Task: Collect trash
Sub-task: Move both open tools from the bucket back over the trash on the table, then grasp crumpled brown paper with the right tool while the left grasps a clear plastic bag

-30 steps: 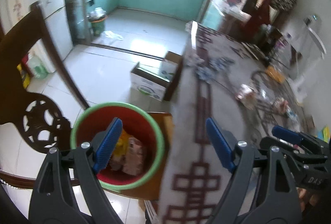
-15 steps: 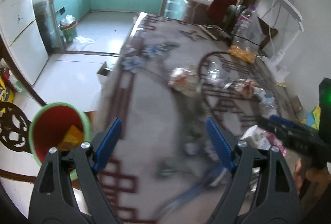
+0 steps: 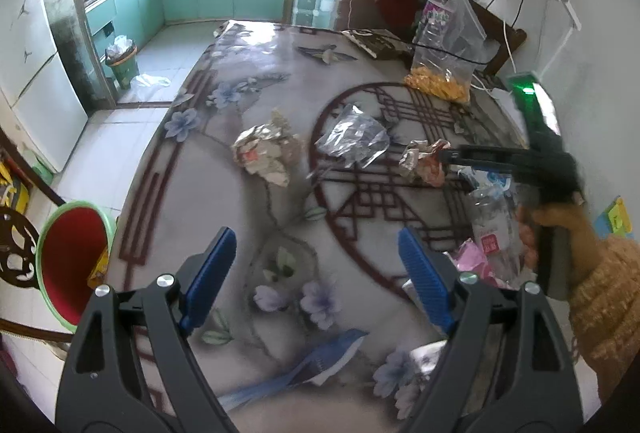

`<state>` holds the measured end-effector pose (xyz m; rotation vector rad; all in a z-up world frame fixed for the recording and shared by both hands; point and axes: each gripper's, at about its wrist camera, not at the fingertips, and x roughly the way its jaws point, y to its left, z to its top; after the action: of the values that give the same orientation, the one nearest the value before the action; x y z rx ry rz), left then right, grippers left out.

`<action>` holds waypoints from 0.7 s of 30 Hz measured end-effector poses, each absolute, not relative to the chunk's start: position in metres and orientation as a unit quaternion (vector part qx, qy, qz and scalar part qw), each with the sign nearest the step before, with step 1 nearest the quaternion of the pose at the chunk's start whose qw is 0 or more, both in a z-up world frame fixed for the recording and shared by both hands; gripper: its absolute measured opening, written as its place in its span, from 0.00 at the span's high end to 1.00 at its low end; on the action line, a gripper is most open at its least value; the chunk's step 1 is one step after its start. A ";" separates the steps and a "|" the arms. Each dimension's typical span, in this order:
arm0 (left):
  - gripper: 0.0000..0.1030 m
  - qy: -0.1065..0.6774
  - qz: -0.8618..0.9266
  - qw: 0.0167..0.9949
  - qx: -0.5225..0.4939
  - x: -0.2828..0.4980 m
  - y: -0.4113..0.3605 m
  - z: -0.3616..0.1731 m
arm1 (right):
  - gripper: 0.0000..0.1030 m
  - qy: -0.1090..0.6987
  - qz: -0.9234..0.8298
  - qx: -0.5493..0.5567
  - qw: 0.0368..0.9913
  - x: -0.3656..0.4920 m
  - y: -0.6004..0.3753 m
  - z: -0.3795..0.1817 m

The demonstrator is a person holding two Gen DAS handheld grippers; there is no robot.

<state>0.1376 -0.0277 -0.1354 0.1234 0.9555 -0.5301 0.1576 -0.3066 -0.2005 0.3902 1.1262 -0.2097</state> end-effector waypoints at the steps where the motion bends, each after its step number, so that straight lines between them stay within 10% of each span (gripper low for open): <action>1: 0.22 0.454 -0.252 0.853 0.062 0.139 -0.032 -0.136 | 0.34 0.533 -0.092 0.188 0.820 0.162 -0.308 -0.206; 4: 0.21 0.455 -0.251 0.851 0.076 0.153 -0.055 -0.139 | 0.37 0.544 -0.066 0.205 0.811 0.173 -0.312 -0.220; 6: 0.20 0.458 -0.256 0.847 0.083 0.161 -0.068 -0.143 | 0.71 0.550 -0.047 0.215 0.806 0.176 -0.316 -0.227; 21: 0.20 0.517 -0.282 0.801 0.111 0.270 -0.177 -0.214 | 0.72 0.479 -0.072 0.266 0.833 0.112 -0.357 -0.193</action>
<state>0.2704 -0.1767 -0.2139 0.2373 1.1082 -0.6045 0.1120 -0.3571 -0.1931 0.5641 1.0153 -0.1518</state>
